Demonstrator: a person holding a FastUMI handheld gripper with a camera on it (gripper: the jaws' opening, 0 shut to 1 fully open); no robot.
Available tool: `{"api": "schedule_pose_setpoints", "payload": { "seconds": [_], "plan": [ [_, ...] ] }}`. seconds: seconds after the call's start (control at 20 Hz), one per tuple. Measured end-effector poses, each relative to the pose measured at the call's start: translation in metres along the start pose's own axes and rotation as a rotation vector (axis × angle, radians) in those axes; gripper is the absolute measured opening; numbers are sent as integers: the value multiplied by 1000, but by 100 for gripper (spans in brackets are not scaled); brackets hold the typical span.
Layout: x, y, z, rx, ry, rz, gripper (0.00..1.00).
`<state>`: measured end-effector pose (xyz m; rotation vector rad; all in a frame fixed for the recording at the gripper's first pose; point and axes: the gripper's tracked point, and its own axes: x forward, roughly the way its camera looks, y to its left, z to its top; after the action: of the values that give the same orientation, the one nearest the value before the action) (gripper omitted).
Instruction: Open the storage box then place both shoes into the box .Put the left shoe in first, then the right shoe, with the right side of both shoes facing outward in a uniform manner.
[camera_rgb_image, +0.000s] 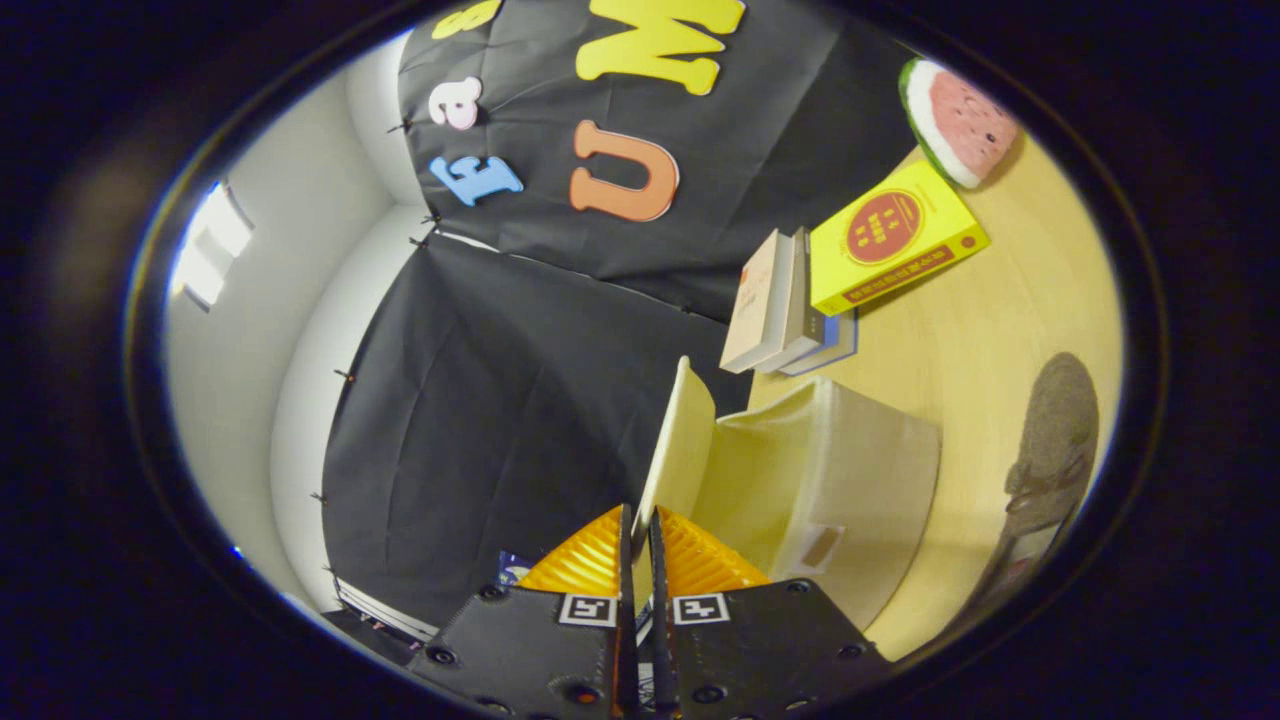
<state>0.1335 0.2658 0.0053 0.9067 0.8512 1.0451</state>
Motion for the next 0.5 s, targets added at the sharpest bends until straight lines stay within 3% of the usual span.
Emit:
{"api": "schedule_pose_setpoints", "payload": {
  "seconds": [0.05, 0.5],
  "plan": [
    [0, 10, 3, -7, -3, 4, 0],
    [102, 92, -14, -73, 13, 23, 0]
  ]
}}
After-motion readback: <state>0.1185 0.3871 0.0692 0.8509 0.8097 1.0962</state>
